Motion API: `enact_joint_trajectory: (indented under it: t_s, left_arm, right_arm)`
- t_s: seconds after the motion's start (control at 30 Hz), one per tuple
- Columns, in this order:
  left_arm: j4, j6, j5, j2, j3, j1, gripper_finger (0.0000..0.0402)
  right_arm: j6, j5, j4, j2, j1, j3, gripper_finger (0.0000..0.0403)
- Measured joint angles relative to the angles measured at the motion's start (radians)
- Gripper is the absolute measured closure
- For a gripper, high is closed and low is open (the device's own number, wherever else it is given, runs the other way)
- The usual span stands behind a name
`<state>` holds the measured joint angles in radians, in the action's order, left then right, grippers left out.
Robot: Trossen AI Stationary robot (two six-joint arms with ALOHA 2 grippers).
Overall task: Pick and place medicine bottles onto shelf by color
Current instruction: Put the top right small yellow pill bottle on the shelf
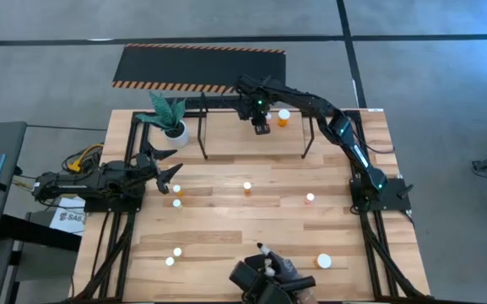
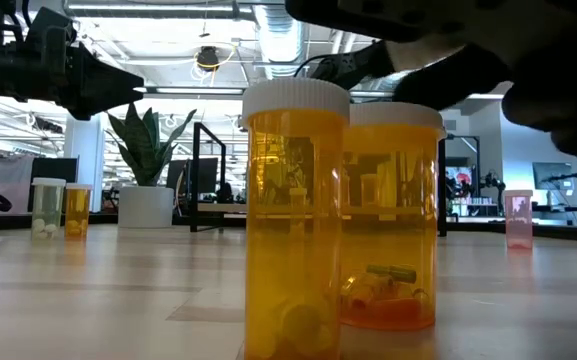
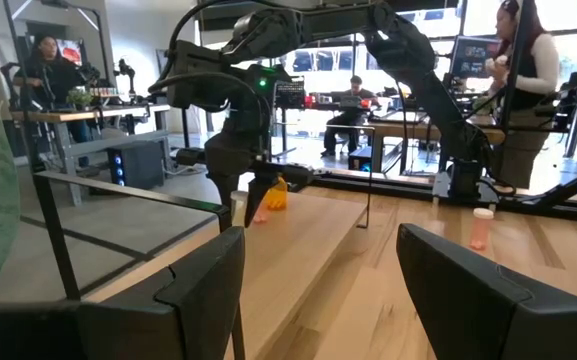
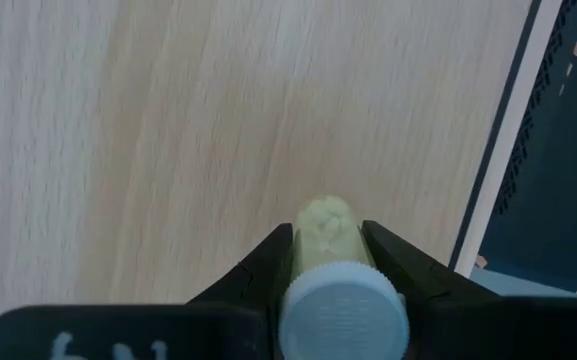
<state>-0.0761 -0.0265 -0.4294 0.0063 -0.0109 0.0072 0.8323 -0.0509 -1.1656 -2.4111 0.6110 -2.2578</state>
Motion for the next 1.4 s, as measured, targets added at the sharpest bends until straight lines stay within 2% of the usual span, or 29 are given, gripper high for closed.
enact_joint_trajectory:
  t_s: [1.17,1.4]
  left_arm:
    - [0.0,0.0,0.0,0.0,0.0,0.0,0.0152]
    - [0.0,0.0,0.0,0.0,0.0,0.0,0.0152]
  right_arm:
    - [-0.02,0.0,-0.006,0.0,0.003,0.0,0.0278]
    - [-0.021,0.0,-0.005,0.0,0.013,0.0,0.0255]
